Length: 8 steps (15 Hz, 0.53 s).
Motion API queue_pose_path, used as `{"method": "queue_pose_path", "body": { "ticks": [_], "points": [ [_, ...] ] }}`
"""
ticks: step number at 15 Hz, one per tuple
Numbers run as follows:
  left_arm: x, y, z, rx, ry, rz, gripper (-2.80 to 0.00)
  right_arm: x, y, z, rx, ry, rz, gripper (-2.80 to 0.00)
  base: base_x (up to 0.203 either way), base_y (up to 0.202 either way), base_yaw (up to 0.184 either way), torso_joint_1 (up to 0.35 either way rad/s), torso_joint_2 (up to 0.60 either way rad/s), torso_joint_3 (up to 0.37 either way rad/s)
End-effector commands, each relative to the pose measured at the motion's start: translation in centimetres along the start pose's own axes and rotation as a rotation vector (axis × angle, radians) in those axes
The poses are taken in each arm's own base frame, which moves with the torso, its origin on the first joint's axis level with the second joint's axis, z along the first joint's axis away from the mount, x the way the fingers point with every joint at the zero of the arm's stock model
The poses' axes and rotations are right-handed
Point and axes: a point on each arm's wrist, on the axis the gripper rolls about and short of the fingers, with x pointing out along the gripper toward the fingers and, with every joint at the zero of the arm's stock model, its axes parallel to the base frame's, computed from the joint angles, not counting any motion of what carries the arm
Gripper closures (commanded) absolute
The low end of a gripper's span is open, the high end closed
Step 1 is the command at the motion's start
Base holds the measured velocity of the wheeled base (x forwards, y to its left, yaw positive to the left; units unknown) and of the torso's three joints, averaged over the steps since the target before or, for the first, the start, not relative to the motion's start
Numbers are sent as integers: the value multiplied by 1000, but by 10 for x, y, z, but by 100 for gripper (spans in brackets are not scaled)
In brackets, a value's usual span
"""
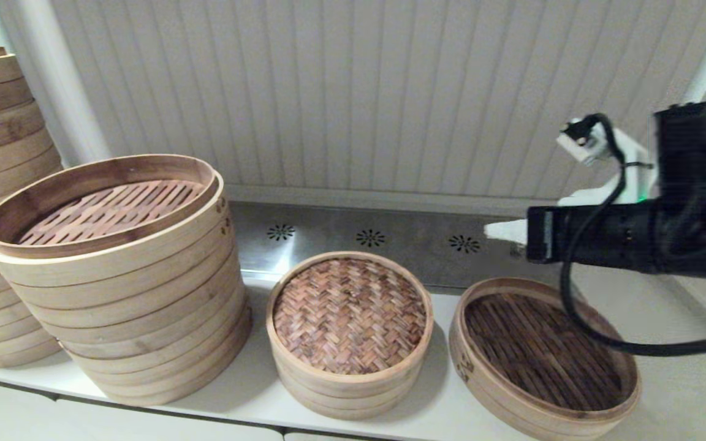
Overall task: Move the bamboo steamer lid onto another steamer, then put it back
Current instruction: Pick up the steamer
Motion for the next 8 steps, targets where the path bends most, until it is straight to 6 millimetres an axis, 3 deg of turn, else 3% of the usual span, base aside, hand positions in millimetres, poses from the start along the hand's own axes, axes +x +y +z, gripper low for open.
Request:
{"method": "queue_pose_path", "body": {
  "ticks": [1, 5, 8],
  "points": [
    [0, 0, 0, 0, 2, 1, 0, 50, 5, -19, -6, 118, 22, 0, 0, 0, 0, 0, 0, 0],
    [0, 0, 0, 0, 1, 1, 0, 84, 24, -43, -30, 179, 71, 0, 0, 0, 0, 0, 0, 0],
    [0, 0, 0, 0, 1, 1, 0, 101, 23, -54, -31, 220, 62, 0, 0, 0, 0, 0, 0, 0]
  ]
}}
